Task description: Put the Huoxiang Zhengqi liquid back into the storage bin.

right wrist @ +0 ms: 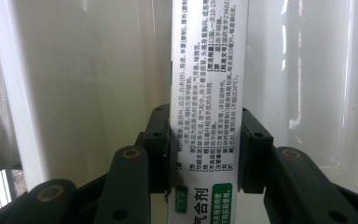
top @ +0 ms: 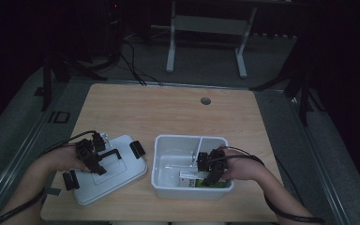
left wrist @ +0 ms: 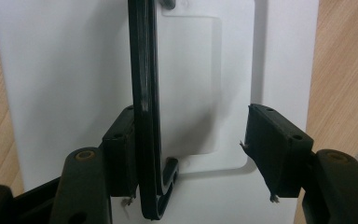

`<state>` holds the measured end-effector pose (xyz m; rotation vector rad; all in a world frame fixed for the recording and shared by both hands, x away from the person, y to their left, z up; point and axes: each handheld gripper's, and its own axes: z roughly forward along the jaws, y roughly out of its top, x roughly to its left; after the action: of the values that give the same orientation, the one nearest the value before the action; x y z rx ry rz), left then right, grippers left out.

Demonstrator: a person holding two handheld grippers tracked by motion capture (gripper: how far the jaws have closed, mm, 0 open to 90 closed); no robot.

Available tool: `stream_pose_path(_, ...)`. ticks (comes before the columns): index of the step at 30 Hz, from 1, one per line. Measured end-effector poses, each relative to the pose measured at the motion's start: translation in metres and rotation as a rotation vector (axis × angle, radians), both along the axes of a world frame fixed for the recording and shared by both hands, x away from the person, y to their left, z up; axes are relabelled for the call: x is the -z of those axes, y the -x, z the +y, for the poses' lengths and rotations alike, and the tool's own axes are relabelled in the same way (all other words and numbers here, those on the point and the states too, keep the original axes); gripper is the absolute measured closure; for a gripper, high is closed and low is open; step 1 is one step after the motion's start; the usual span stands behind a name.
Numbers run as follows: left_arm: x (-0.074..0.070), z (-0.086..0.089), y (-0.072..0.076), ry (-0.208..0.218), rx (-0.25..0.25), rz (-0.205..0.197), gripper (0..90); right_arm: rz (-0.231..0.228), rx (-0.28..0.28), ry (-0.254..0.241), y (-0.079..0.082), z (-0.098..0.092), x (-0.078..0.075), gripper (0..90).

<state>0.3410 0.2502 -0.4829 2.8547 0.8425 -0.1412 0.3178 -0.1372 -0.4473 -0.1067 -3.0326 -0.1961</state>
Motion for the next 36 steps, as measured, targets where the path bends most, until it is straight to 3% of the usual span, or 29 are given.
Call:
stream_pose_path(11, -0.004, 0.002, 0.001, -0.009, -0.001, -0.005, 40.0, 0.002, 0.022, 0.009, -0.002, -0.003, -0.006, 61.1)
stream_pose_path(16, -0.005, 0.001, 0.001, -0.007, 0.001, -0.004, 40.0, 0.006, 0.021, -0.018, -0.001, -0.007, -0.025, 57.3)
stream_pose_path(26, -0.005, -0.001, 0.000, -0.005, 0.005, -0.008, 40.0, -0.043, 0.054, -0.063, -0.003, -0.017, -0.051, 56.3)
stream_pose_path(36, -0.005, -0.001, -0.001, -0.001, -0.005, 0.002, 40.1, -0.105, 0.117, -0.138, -0.005, -0.047, -0.081, 54.5)
